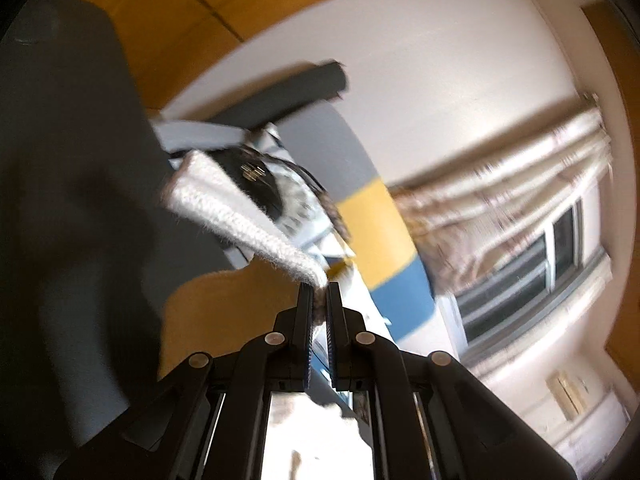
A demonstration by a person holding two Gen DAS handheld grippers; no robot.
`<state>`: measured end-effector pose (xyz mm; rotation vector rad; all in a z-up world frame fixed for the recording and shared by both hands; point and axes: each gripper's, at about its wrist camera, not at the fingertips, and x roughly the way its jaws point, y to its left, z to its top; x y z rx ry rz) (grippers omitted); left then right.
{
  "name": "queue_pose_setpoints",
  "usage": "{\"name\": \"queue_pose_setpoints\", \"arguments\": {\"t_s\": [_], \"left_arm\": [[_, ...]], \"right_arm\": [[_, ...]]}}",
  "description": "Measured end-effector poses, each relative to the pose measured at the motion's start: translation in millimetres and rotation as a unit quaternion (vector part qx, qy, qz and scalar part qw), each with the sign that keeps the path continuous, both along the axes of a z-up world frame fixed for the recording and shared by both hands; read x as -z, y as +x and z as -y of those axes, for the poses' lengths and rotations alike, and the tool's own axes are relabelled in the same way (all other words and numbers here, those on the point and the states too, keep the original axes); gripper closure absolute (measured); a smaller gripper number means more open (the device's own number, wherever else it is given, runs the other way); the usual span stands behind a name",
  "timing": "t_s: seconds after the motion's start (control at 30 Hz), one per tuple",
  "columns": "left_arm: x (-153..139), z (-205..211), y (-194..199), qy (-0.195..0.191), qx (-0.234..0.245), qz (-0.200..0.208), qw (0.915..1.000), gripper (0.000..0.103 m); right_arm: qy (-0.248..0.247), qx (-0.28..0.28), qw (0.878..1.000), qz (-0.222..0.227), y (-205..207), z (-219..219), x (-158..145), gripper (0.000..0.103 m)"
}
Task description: Fold clothes
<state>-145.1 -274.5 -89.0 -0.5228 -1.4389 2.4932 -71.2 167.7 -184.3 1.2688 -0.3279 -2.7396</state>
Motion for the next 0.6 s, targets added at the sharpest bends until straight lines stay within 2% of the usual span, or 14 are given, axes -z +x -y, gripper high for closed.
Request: {"name": "queue_pose_setpoints", "arguments": {"t_s": [0.2, 0.27, 0.5, 0.6], "left_arm": [[-3.4, -60.5, -6.6, -0.031, 0.073, -0.011, 0.9968, 0.098], [-1.3, -80.0, -3.5, -0.046, 0.094, -0.013, 0.9944, 0.097], [15.0, -135.6, 3.8, -0.055, 0.13, -0.009, 0.99, 0.097], [22.0, -159.4, 6.9, -0.059, 0.145, -0.007, 0.9877, 0.097]], "right_arm": [[-0.035, -0.001, 0.999, 0.019, 3.7, 2.3, 18.5, 0.065], [-0.045, -0.003, 0.999, 0.004, 4.4, -0.6, 26.2, 0.065], [-0.085, -0.004, 0.996, -0.012, 8.3, -11.1, 32.6, 0.064], [-0.124, -0.001, 0.992, -0.016, 8.8, -22.0, 36.1, 0.064]]}}
